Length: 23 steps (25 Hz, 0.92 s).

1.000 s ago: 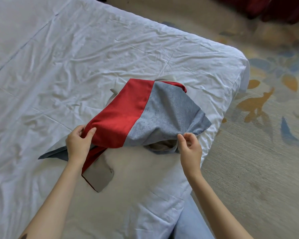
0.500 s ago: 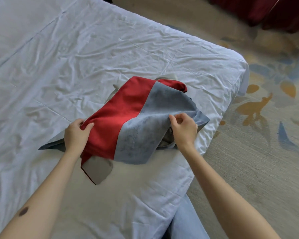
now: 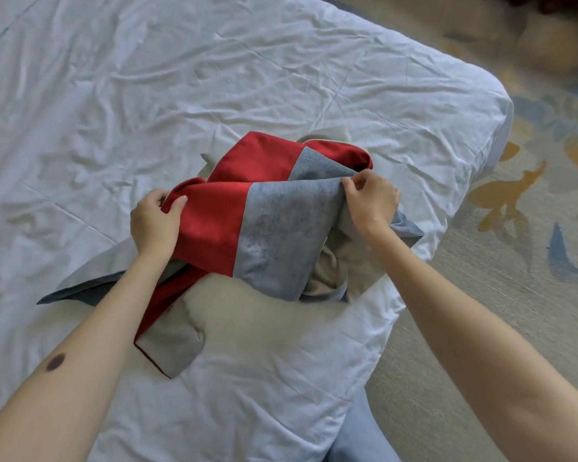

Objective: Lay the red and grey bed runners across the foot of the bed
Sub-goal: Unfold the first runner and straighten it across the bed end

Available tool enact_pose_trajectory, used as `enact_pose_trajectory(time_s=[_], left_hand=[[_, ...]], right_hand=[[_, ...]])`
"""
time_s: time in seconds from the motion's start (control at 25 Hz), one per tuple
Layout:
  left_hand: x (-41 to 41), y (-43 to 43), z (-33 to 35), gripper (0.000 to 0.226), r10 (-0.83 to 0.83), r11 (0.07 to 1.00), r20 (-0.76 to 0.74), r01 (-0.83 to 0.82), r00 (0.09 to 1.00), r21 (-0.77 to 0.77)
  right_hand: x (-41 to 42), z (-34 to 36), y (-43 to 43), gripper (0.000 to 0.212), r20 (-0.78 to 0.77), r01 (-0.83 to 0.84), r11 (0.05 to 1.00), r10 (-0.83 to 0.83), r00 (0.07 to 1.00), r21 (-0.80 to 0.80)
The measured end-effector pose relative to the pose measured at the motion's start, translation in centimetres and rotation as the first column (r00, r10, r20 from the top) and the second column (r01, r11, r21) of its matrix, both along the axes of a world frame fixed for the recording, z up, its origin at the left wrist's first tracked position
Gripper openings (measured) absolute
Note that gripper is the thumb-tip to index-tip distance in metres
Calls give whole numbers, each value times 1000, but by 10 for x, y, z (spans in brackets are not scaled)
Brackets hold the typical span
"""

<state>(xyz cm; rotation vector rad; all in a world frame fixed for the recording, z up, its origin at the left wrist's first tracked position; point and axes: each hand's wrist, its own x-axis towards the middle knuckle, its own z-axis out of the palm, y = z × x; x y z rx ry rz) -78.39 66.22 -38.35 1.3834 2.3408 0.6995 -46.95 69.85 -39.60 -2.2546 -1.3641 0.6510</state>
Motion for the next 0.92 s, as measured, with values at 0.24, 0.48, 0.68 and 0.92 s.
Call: enact_pose_trajectory(time_s=[0.24, 0.48, 0.68, 0.92], left_hand=[[6, 54, -18, 27, -12, 1000, -33, 11, 999, -19], [18, 46, -27, 33, -12, 1000, -151, 10, 988, -11], [106, -25, -17, 30, -372, 880, -264, 429, 890, 206], [170, -84, -36, 54, -521, 848, -205, 475, 828, -236]], right_hand=[[2, -19, 39, 20, 28, 6, 1000, -5, 1000, -23], [-1, -33, 41, 21, 65, -42, 998, 45, 997, -43], [0, -30, 26, 22, 74, -56, 998, 57, 996, -12], [-1, -24, 19, 22, 59, -52, 999, 52, 997, -5]])
